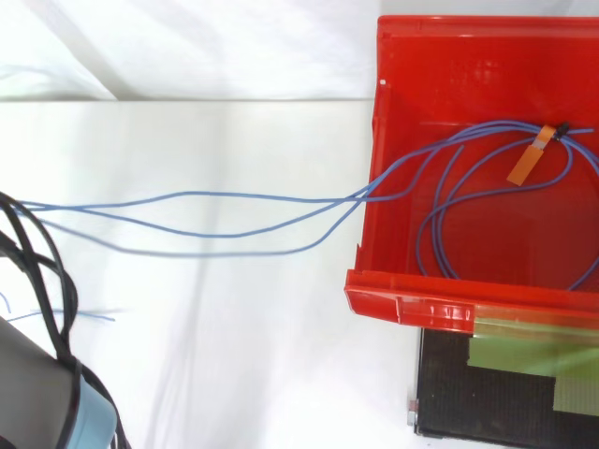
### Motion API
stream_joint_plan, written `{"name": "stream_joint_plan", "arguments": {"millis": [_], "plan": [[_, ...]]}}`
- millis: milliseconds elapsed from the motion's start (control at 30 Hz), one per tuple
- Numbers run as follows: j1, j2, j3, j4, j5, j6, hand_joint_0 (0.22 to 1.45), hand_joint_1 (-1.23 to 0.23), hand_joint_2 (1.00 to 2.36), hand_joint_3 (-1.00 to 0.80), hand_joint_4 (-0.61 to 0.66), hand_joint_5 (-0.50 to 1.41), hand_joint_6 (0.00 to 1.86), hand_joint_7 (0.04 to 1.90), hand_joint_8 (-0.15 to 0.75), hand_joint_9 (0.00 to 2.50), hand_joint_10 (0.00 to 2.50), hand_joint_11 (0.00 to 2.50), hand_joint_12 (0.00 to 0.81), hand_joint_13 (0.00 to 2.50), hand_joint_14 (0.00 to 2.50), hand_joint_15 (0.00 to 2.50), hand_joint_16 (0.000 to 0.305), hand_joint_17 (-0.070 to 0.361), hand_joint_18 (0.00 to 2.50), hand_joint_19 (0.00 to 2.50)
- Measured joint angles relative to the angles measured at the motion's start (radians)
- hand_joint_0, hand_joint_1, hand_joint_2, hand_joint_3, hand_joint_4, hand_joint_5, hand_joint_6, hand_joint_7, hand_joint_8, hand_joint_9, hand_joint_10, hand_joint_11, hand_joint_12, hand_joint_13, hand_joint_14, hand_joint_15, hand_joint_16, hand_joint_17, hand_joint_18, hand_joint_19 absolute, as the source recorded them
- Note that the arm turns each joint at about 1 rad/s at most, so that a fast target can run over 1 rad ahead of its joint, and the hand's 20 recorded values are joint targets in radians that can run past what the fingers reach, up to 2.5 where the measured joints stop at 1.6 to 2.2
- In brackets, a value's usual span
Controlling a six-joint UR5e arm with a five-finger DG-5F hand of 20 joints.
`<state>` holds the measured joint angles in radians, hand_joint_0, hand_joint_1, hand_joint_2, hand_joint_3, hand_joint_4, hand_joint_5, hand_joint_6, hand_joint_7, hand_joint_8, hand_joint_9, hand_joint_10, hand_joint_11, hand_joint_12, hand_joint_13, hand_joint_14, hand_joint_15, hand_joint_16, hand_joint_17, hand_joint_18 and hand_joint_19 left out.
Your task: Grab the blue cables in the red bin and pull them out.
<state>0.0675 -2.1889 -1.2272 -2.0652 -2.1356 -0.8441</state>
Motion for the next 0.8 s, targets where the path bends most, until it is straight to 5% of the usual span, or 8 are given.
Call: {"name": "stream_joint_plan", "arguments": {"millis": [567, 800], "plan": [[0.016, 0.000, 0.000, -0.425, 0.267, 0.094, 0.79, -0.95, 1.00, -1.00, 0.25, 1.12, 0.01, 0.80, 0.069, 1.41, 0.03, 1.91, 0.402, 1.69, 0.01, 1.69, 0.043, 0.096, 1.00, 1.12], [0.023, 0.000, 0.000, -0.552, 0.324, 0.161, 0.79, -0.95, 1.00, -1.00, 0.25, 1.12, 0.01, 0.80, 0.068, 1.41, 0.03, 1.92, 0.405, 1.69, 0.01, 1.70, 0.042, 0.095, 1.00, 1.12]]}}
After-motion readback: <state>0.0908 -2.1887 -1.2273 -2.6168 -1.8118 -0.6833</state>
